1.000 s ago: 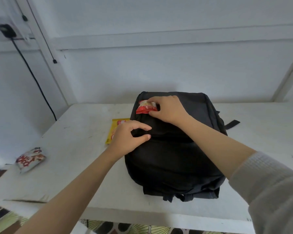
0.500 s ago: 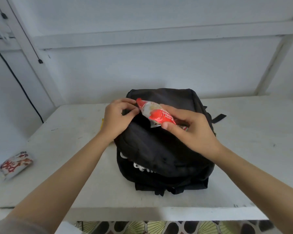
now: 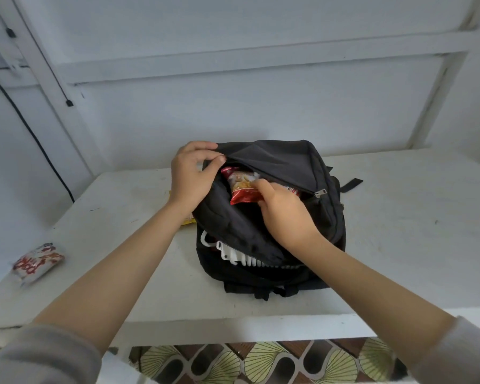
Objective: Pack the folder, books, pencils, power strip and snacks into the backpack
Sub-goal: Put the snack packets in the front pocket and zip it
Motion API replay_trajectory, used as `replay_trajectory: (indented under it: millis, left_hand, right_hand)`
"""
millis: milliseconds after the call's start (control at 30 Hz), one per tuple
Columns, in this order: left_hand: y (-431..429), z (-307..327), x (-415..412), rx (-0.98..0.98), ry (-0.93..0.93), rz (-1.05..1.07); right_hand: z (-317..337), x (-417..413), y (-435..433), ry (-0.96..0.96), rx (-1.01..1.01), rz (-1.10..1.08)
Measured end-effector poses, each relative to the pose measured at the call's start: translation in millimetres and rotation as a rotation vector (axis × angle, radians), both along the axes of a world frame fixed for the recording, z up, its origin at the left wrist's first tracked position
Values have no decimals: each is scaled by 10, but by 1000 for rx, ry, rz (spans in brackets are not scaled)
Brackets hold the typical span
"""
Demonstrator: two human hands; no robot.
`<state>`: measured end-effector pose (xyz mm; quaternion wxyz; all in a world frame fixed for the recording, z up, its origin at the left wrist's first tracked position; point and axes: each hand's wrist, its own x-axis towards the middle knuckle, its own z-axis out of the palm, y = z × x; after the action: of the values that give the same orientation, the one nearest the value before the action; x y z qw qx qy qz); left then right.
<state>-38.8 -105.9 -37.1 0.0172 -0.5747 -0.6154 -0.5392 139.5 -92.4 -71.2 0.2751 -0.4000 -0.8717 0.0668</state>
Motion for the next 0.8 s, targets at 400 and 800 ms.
replay_trajectory:
  millis: [400,800]
  left_hand:
    - [-88,-7,-16,-82,65,-7]
    - [-340,-88,-146,-315,-6,-95]
  right_hand:
    - [-83,-50,-100,-122,-214,159]
    - [299,-287,-477,-343,-5,64]
